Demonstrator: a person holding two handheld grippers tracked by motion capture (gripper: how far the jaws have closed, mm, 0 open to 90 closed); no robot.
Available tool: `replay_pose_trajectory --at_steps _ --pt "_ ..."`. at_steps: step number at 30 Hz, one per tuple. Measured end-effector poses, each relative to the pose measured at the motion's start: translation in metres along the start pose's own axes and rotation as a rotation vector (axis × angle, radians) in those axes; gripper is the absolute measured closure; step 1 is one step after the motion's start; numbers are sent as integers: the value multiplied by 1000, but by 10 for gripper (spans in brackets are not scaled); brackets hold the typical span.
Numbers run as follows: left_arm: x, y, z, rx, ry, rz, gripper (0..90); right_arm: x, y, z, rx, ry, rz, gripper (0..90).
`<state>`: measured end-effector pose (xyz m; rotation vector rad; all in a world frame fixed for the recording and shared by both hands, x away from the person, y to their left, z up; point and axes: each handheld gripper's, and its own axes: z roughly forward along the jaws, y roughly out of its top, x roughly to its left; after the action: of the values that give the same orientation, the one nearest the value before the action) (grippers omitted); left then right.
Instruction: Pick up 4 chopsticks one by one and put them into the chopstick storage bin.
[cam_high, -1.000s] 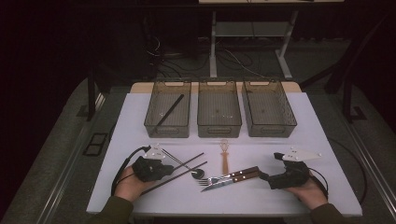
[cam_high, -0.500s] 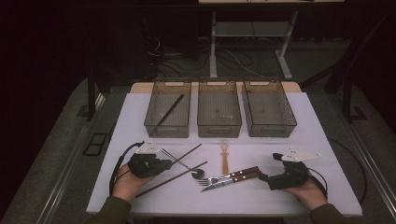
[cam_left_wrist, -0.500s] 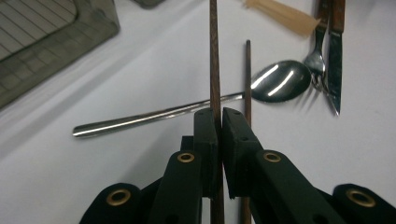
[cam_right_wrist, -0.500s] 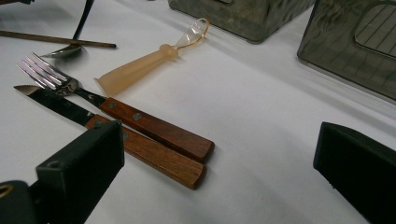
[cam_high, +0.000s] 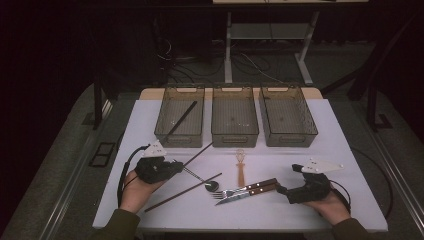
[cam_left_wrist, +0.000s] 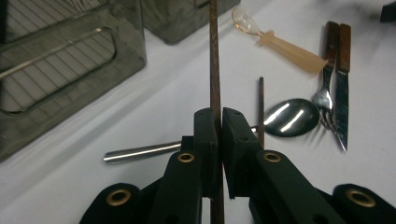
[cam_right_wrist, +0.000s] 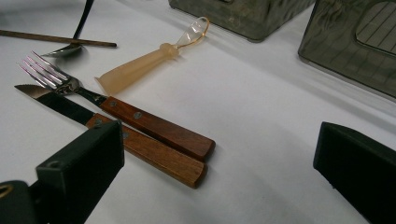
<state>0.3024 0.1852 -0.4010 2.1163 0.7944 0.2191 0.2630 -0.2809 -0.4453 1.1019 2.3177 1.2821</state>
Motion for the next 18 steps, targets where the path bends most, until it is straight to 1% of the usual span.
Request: replay_pose_trajectory --at_steps 3,6,9,18 --pt "3 3 -1 -19 11 -9 852 0 0 0 0 0 0 16" --pt "4 7 -1 -42 23 -8 852 0 0 0 0 -1 1 16" --pt "6 9 -1 -60 29 -21 852 0 0 -1 -3 -1 2 16" --pt "16 19 0 -82 49 -33 852 0 0 -1 -1 -2 2 16"
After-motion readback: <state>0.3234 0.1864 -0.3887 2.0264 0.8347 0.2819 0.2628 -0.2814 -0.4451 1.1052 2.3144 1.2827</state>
